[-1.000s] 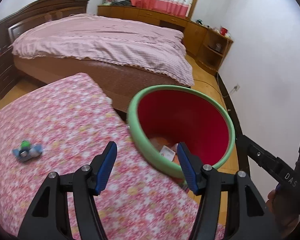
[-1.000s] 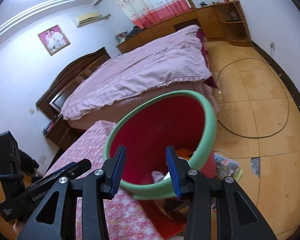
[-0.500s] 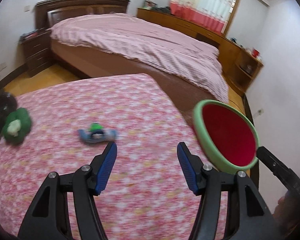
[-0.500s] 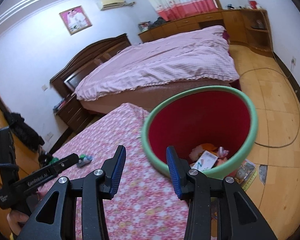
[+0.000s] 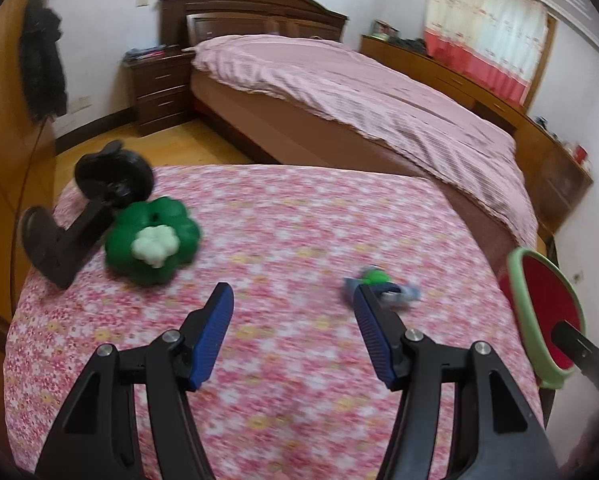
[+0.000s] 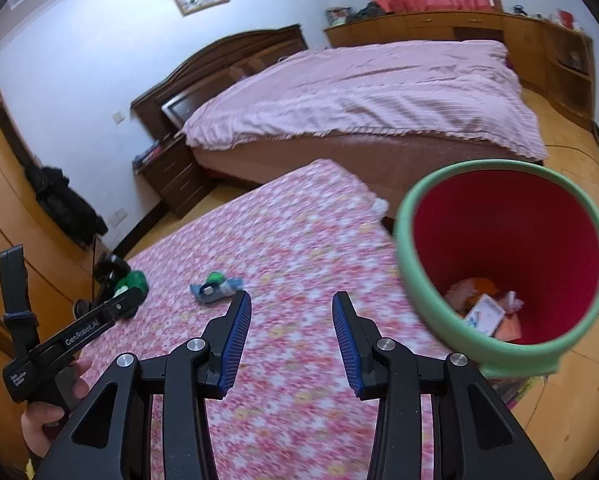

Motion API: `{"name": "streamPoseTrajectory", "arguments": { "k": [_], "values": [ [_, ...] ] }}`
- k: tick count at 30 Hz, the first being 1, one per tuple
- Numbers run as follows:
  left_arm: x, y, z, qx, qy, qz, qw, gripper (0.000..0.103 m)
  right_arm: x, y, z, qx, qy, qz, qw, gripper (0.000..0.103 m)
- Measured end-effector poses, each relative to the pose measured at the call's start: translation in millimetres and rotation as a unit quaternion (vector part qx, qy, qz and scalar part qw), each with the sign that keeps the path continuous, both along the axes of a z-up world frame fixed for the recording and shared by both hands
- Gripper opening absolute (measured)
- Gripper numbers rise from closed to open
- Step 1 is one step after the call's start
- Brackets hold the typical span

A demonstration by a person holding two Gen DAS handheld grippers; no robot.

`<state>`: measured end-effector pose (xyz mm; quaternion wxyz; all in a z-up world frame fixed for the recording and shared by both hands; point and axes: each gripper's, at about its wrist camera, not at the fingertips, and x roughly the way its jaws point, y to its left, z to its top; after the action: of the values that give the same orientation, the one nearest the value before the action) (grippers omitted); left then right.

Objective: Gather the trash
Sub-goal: 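Move both open grippers back toward the bed, then grasp the blue toy figure with green head with the right gripper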

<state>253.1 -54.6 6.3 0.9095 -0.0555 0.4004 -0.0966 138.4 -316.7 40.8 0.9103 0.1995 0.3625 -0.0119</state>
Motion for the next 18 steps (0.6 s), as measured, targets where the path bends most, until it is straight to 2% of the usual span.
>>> {"name": "streamPoseTrajectory", "arguments": {
  "k": [9, 18],
  "values": [
    [10.2, 29.2, -34.6, -0.008, 0.019, 0.037, 0.9991, 0.062, 54.7, 53.0, -15.8, -0.022, 0.036, 0.055, 0.998, 0.043],
    [8.6, 42.0, -47.1, -0.020, 0.036, 0.046, 0.9981, 0.062, 103.3, 93.2, -39.4, -0.054, 0.063, 0.089, 0.993, 0.043]
  ]
}}
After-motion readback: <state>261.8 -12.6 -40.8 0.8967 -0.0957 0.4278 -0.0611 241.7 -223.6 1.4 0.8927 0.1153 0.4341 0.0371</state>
